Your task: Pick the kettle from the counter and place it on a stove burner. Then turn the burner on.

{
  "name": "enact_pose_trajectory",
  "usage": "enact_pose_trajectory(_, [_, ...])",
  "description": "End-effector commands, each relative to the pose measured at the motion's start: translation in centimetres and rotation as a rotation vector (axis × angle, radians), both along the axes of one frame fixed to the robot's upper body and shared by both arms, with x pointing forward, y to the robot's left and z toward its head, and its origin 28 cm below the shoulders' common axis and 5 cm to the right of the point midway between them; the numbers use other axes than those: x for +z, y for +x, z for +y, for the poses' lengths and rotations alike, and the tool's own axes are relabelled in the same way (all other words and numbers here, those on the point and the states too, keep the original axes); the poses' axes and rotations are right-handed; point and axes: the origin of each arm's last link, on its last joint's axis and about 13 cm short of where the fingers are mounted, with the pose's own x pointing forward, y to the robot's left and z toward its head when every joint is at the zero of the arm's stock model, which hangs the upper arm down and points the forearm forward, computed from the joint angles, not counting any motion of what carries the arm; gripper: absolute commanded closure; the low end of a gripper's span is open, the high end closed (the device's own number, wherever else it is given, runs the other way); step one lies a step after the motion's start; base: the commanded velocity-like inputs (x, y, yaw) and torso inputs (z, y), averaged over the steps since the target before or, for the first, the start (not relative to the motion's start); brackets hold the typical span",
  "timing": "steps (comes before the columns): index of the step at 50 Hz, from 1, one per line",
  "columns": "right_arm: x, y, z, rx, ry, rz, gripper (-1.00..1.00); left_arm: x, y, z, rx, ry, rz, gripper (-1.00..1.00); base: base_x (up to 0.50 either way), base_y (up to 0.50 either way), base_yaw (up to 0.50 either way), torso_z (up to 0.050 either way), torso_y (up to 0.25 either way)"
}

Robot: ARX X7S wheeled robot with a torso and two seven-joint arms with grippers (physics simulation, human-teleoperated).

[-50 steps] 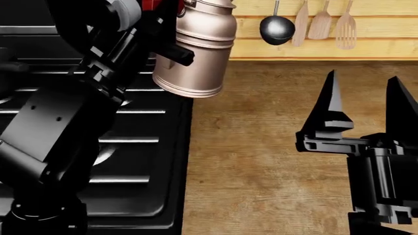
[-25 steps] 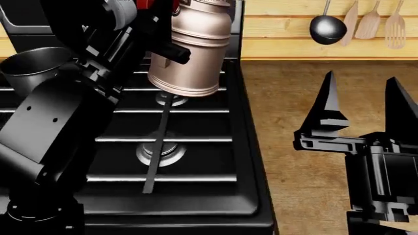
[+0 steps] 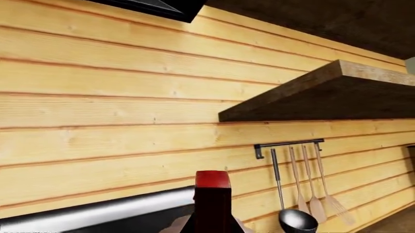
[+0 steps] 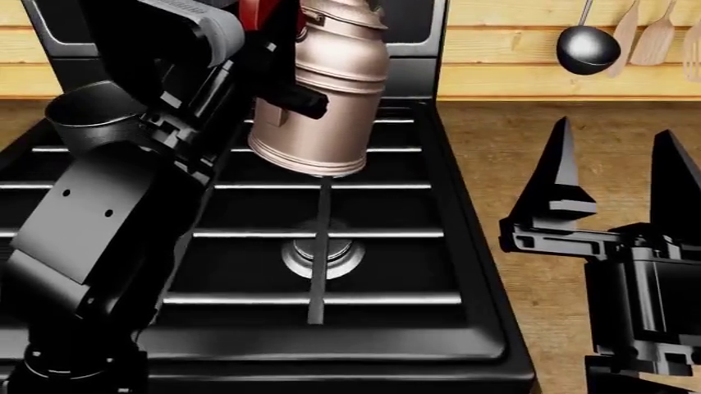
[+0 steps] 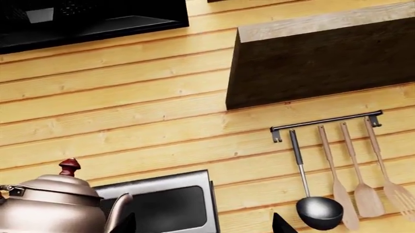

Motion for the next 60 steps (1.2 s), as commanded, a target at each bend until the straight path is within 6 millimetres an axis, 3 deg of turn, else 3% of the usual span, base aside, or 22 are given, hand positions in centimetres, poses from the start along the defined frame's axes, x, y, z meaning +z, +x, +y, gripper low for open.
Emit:
enact_pose_trajectory(1, [-0.1,0.0,0.0,0.009,0.010,-0.011,-1.00,-0.1,-0.1,-0.5,-0.013,-0.021,-0.012,1.00,0.00,0.00,0.00,0.000,0.000])
enact_pose_trajectory(24, [-0.1,0.0,-0.1,0.005,0.011,-0.014,-1.00,-1.8,-2.6,-0.7,-0.043,-0.075,-0.004,1.00,0.00,0.00,0.00,0.001,0.001])
enact_pose_trajectory(60, [0.0,-0.1,-0.1,0.006,0.016,-0.018,-1.00,-4.7,-3.4,-1.0,-0.051,-0.101,0.054,1.00,0.00,0.00,0.00,0.000,0.001])
